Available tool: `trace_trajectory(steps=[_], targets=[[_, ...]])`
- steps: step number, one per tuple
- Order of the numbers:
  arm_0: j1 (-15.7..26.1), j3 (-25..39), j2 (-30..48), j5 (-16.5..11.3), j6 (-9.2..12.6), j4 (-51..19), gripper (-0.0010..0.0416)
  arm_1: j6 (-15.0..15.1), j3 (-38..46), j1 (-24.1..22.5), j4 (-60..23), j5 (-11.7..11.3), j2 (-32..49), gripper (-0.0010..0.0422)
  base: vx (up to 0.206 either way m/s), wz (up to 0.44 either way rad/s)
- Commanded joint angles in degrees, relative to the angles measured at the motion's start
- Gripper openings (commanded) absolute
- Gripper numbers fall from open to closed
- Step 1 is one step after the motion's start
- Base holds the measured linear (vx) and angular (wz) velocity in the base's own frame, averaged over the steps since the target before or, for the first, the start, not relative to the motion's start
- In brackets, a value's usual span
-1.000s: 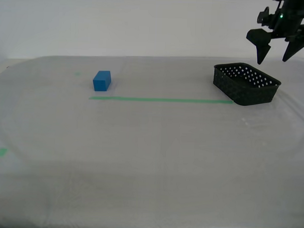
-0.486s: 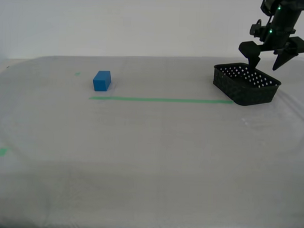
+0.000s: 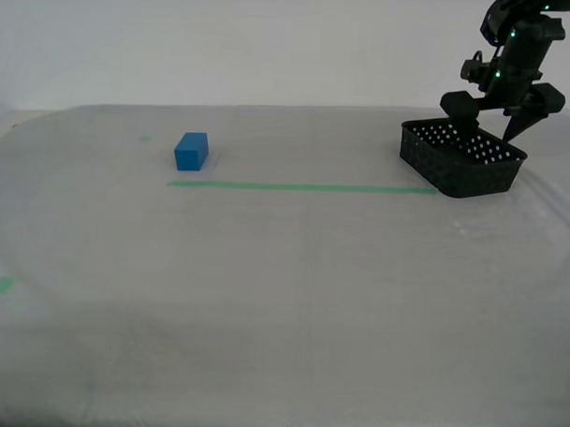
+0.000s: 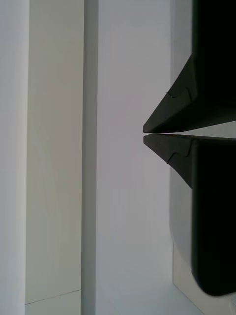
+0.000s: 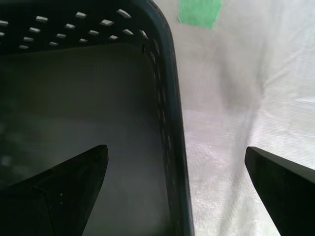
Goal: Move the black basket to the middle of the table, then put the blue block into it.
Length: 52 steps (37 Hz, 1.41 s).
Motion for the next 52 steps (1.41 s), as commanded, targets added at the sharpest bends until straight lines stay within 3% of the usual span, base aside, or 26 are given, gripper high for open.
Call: trace_trajectory(steps=[1,18,38,52], targets=[[0.07,-1.49,-0.07,0.22,0.37,1.79,0.0389,0.11,0.0,-0.02,0.26,0.0,-0.02,0.0,0.0,0.0],[0.07,-6.32,-0.17,0.2,1.18,6.38,0.0331,0.11,0.0,-0.02,0.28,-0.02,-0.02,0.0,0.0,0.0],[0.04,-6.56,-0.2,0.2,2.36,7.3,0.0311,0.11,0.04,-0.02,0.31,-0.02,-0.02,0.0,0.0,0.0],[0.04,-6.56,-0.22,0.2,2.38,7.37,0.0262,0.11,0.04,-0.02,0.28,-0.02,-0.02,0.0,0.0,0.0]])
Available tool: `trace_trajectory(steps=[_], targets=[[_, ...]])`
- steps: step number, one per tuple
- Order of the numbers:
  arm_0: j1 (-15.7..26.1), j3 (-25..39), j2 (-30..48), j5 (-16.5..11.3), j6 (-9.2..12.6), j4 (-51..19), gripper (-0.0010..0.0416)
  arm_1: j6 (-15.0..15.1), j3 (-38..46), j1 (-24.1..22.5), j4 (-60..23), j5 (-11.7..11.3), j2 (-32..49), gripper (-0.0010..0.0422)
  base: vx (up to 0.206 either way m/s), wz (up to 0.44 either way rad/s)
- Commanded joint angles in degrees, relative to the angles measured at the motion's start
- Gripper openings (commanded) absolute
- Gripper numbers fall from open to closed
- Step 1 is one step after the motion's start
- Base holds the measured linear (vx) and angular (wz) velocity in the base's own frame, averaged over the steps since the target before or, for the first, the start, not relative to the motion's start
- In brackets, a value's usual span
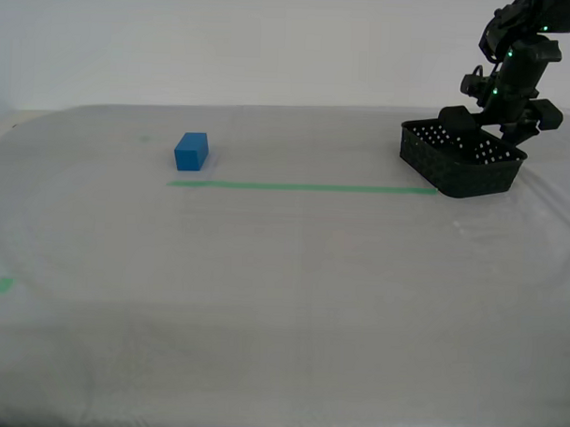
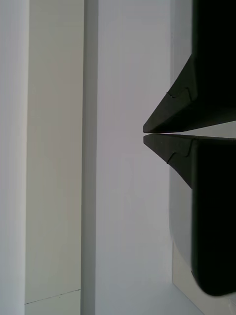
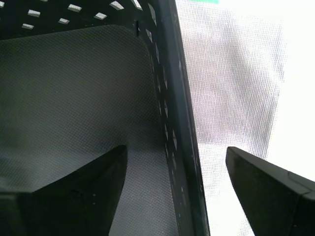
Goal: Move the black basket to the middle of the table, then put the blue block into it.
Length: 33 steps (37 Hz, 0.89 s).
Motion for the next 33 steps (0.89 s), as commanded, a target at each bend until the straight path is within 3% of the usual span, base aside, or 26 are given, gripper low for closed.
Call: trace_trajectory(steps=[1,9,22,33], targets=[[0.04,-0.02,0.02,0.07,0.07,0.0,0.0255,0.09,0.09,-0.02,0.26,-0.02,-0.02,0.0,0.0,0.0],[0.04,-0.02,0.02,0.07,0.33,-0.07,0.0174,0.09,0.09,-0.02,0.26,-0.02,-0.02,0.0,0.0,0.0],[0.04,-0.02,0.0,0.04,0.96,-1.73,0.0,0.07,0.11,-0.02,0.28,-0.02,-0.02,0.0,0.0,0.0],[0.04,-0.02,-0.46,-1.16,3.69,-2.16,0.0,0.09,0.09,-0.02,0.28,-0.02,-0.02,0.0,0.0,0.0]])
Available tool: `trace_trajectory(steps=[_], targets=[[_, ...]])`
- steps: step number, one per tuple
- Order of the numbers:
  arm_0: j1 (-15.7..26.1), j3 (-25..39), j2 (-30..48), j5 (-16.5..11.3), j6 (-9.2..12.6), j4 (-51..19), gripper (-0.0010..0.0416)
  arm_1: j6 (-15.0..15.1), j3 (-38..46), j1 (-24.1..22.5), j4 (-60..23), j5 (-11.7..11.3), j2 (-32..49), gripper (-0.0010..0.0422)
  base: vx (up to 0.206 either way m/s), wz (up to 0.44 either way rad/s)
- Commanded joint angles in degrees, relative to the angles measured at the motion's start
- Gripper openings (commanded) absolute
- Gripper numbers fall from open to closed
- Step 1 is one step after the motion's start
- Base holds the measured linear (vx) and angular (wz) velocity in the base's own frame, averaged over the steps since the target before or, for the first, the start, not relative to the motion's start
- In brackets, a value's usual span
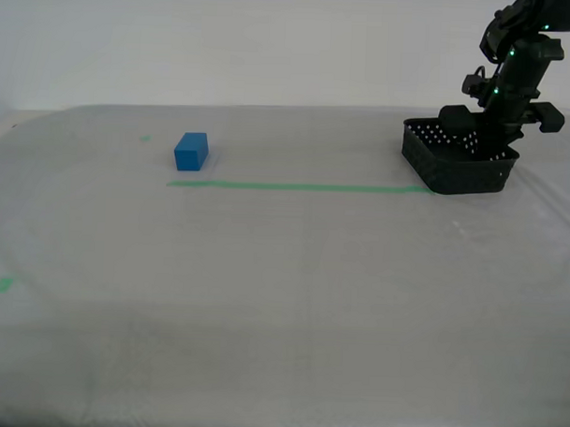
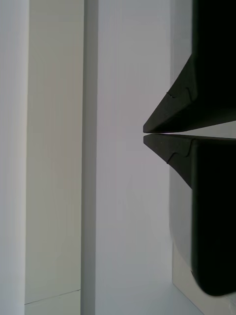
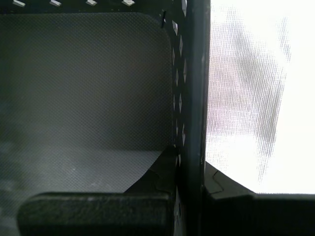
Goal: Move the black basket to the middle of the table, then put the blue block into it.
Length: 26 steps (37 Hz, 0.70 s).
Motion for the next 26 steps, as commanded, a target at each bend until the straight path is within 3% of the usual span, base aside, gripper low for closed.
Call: trace_trajectory(steps=[1,9,26], targets=[[0.07,-0.02,-0.42,-0.04,1.66,-0.31,-0.0002,0.11,0.09,-0.02,0.28,-0.02,-0.02,0.0,0.0,0.0],[0.17,-0.02,-2.89,-1.64,4.83,-0.52,-0.0001,0.09,0.09,-0.02,0.28,-0.02,-0.02,0.0,0.0,0.0],[2.36,-0.83,-11.5,-0.5,10.27,-5.73,-0.0001,0.09,0.09,0.0,0.26,-0.02,-0.02,0.0,0.0,0.0]])
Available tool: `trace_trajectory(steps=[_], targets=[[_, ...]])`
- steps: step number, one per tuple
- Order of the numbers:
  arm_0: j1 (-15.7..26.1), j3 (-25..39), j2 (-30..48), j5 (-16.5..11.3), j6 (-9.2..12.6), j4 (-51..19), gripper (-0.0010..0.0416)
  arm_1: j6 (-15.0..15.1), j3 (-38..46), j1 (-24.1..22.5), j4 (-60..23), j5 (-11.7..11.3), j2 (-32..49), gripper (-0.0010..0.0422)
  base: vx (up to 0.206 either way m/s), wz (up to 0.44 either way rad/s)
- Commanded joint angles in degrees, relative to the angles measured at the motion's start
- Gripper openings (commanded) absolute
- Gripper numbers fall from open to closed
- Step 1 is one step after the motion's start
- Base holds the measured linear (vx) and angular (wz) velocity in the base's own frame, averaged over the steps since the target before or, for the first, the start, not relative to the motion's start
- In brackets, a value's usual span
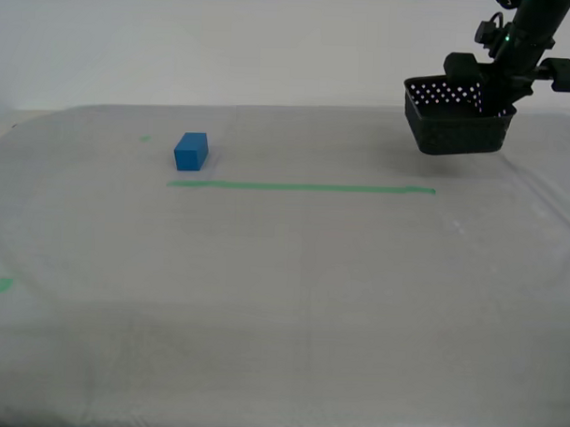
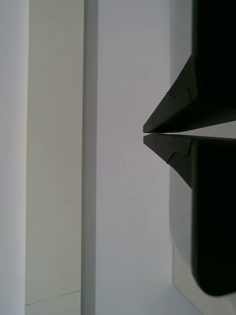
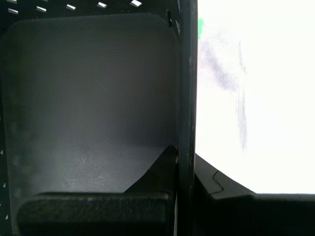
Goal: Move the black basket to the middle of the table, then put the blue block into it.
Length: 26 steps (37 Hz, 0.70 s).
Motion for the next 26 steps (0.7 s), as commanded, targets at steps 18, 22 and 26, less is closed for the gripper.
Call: trace_trajectory(steps=[18,22,26], targets=[[8.37,-7.87,-8.07,0.57,10.03,0.46,-0.0001,0.11,0.07,-0.02,0.26,-0.02,-0.02,0.0,0.0,0.0],[10.91,-9.01,-8.46,0.57,12.57,1.36,-0.0001,0.11,0.07,-0.02,0.26,-0.02,-0.02,0.0,0.0,0.0],[13.66,-9.05,-8.46,0.59,13.92,1.62,-0.0001,0.11,0.07,-0.02,0.28,-0.02,-0.02,0.0,0.0,0.0]])
